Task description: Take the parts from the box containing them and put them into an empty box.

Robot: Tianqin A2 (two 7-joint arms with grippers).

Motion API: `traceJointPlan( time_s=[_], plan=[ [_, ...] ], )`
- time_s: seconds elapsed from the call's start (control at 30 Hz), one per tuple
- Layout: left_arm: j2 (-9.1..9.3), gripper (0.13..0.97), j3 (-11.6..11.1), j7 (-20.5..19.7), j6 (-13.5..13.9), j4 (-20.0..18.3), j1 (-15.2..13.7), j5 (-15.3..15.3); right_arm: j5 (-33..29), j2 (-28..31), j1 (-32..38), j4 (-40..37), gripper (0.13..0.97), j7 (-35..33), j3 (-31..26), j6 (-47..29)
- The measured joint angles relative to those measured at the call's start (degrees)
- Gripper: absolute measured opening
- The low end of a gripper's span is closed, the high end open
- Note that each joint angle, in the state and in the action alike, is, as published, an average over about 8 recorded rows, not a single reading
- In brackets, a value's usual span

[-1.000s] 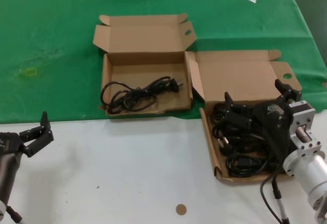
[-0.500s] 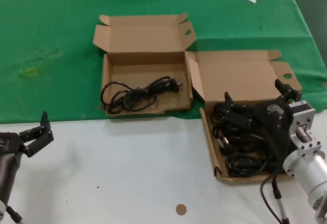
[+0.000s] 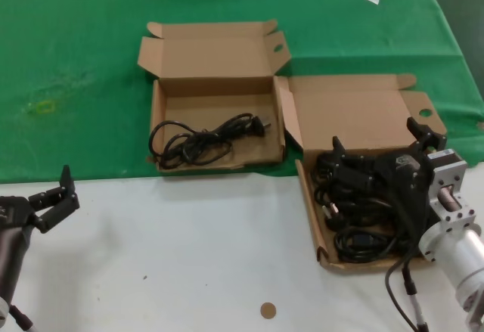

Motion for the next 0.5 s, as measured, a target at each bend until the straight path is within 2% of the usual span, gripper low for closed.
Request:
traceJointPlan(
  time_s=[0.5],
  plan=[
    [0.0,0.966,0.0,0.0,0.0,0.0,0.0,0.0,0.0,0.0,0.0,0.0,0.966,0.0,0.0,0.0]
  ],
)
